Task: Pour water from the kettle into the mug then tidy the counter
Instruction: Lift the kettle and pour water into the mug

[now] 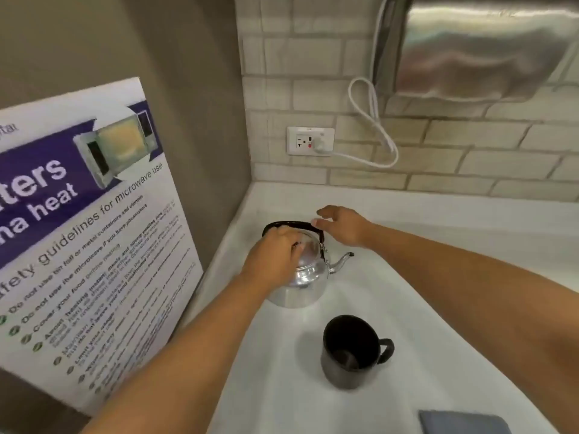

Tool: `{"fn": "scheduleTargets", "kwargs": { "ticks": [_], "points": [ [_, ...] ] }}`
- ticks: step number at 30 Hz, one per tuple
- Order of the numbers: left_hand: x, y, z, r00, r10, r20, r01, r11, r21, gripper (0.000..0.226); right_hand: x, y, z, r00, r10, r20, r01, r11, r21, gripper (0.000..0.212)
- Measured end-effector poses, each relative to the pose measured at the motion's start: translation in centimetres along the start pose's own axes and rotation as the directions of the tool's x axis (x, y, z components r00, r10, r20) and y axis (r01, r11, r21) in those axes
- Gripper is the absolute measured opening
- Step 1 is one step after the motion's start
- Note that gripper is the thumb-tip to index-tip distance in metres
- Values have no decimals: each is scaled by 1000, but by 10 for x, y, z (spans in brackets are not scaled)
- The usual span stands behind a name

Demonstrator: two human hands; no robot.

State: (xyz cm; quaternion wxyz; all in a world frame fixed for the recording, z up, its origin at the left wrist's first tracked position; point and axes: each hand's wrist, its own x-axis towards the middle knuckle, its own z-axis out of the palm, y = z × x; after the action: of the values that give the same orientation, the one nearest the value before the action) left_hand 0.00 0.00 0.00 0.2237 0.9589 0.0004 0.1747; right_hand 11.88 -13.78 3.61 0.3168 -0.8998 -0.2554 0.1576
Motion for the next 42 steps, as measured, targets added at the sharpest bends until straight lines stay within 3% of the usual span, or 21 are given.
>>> {"fn": "scheduleTargets", "kwargs": {
  "ticks": [5, 9, 12, 15, 17, 19, 21, 22, 26, 28, 30, 34, 36, 39, 42],
  "points": [
    [5, -9, 8, 992, -5, -129, 2, 1000, -29, 20, 42, -12, 17, 986, 26, 164, -4, 991, -133, 54],
    [7, -11, 9, 978, -22, -205, 11, 999, -52, 19, 64, -16, 26, 997, -39, 69, 52, 980, -192, 44],
    [10, -10, 8, 980, -5, -198, -6, 999, -54, 19, 68, -21, 23, 992, -117, -44, 117, 993, -20, 42],
    [10, -11, 7, 984, 12, -177, -20, 999, -40, 19, 60, -30, 21, 987, -159, -19, 160, 981, 110, 45],
    [6, -12, 5, 977, 15, -214, -33, 996, -80, 17, 51, -34, 24, 980, -199, 8, 197, 976, 96, 47],
    [1, -9, 4, 921, -46, -388, -51, 970, -236, 12, 43, -31, 28, 975, -220, -3, 220, 972, 88, 48],
    [3, -9, 6, 796, -204, -570, -40, 922, -386, 6, 38, -28, 31, 976, -213, -40, 217, 969, 122, 48],
    [7, -10, 8, 744, -315, -589, 4, 884, -468, 5, 36, -28, 32, 975, -215, -54, 220, 967, 127, 48],
    [31, -22, 14, 694, -669, -267, 336, 629, -701, 34, 30, -29, 35, 972, -206, -110, 219, 966, 134, 48],
    [35, -26, 15, 674, -729, -118, 421, 510, -750, 52, 26, -31, 36, 970, -194, -144, 216, 964, 157, 48],
    [35, -24, 14, 669, -742, -40, 408, 411, -815, 51, 21, -33, 36, 968, -182, -171, 216, 955, 204, 47],
    [32, -12, 2, 641, -763, -84, 302, 351, -887, 40, -6, -38, 21, 941, -254, -225, 298, 936, 187, 41],
    [30, -8, -5, 613, -786, -80, 282, 312, -907, 35, -28, -33, 12, 904, -265, -334, 339, 922, 187, 32],
    [25, 0, -20, 606, -793, -55, 252, 257, -933, 32, -76, -10, 5, 819, -209, -535, 368, 906, 209, 14],
    [21, 10, -39, 626, -774, -97, 197, 278, -940, 39, -129, 26, 18, 792, -71, -606, 281, 924, 258, 19]
  ]
}}
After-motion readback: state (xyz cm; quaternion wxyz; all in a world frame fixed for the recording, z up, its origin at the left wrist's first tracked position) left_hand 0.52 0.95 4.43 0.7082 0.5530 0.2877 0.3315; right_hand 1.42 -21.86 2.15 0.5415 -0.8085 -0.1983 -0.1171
